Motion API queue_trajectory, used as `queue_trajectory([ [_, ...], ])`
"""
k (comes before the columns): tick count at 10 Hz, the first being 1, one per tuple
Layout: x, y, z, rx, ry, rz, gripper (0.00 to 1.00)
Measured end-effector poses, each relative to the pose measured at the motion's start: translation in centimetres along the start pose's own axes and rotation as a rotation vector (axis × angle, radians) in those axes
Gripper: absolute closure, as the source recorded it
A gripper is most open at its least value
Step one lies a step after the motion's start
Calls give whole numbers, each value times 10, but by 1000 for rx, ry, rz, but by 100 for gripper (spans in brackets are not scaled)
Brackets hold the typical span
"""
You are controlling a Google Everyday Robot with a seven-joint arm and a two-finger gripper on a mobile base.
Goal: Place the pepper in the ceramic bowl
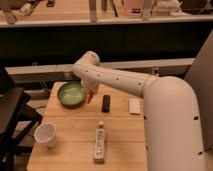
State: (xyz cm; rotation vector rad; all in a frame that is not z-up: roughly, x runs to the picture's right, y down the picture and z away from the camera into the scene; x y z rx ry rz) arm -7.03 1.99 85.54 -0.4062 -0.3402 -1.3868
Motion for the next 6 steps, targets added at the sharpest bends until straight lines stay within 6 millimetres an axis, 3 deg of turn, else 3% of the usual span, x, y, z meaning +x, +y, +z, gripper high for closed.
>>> queue_trajectory([
  [6, 12, -17, 8, 2, 8, -36, 98],
])
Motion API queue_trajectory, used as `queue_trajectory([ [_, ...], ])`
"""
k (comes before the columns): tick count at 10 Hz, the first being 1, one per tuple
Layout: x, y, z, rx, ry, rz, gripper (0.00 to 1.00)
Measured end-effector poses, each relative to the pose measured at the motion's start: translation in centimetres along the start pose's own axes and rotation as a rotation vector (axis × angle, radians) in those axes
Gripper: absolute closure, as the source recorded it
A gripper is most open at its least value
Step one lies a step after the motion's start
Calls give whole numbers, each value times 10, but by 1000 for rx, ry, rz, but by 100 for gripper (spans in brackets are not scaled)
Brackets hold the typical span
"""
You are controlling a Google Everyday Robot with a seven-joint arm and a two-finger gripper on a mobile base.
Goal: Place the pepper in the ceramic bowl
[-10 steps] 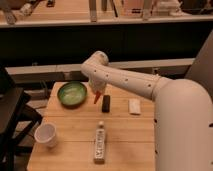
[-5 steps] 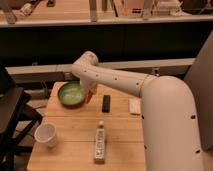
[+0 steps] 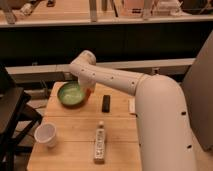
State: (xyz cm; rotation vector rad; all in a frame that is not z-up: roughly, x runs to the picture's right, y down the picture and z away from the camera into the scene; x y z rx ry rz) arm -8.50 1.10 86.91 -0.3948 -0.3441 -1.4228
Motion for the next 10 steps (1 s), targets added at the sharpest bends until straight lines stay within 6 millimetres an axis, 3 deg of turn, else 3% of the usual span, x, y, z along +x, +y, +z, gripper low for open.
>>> queue_trajectory([
  [10, 18, -24, 10, -10, 20, -38, 98],
])
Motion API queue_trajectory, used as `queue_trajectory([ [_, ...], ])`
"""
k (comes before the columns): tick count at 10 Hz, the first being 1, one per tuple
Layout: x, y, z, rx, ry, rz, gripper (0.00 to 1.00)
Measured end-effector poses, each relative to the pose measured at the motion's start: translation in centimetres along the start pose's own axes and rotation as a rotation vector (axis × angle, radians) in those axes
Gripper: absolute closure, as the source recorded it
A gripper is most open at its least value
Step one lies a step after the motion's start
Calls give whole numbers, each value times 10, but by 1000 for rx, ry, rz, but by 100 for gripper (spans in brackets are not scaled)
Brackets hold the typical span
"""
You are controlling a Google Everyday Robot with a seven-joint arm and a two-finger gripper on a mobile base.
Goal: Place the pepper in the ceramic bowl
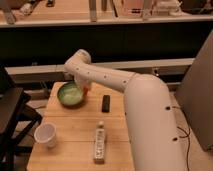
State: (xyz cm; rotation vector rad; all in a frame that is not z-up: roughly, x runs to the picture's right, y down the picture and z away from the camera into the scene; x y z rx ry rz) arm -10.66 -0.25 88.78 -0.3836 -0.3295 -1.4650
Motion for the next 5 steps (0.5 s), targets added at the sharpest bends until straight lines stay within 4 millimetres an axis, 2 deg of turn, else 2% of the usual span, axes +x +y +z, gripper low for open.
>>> queue_trajectory([
  [5, 7, -10, 3, -8, 11, -11, 98],
])
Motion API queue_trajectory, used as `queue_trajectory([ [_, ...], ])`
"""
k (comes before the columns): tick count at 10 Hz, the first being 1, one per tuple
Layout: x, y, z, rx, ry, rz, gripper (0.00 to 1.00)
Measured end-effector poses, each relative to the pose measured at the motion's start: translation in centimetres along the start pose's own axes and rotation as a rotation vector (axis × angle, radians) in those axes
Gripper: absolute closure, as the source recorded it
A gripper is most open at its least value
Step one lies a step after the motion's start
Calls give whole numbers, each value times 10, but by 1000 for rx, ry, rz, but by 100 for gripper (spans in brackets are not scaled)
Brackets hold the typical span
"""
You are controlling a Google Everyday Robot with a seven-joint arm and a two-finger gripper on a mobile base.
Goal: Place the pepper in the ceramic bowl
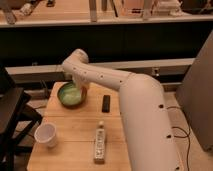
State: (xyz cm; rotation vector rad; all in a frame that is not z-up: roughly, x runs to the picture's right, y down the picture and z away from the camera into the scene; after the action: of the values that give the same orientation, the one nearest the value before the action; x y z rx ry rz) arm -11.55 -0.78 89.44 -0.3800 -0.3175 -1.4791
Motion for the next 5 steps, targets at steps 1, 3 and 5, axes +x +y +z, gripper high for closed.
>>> queue_trajectory([
  [1, -2, 1, 1, -3, -1, -3, 94],
  [3, -1, 1, 4, -4, 0, -5, 79],
  [5, -1, -3, 5, -3, 4, -9, 65],
])
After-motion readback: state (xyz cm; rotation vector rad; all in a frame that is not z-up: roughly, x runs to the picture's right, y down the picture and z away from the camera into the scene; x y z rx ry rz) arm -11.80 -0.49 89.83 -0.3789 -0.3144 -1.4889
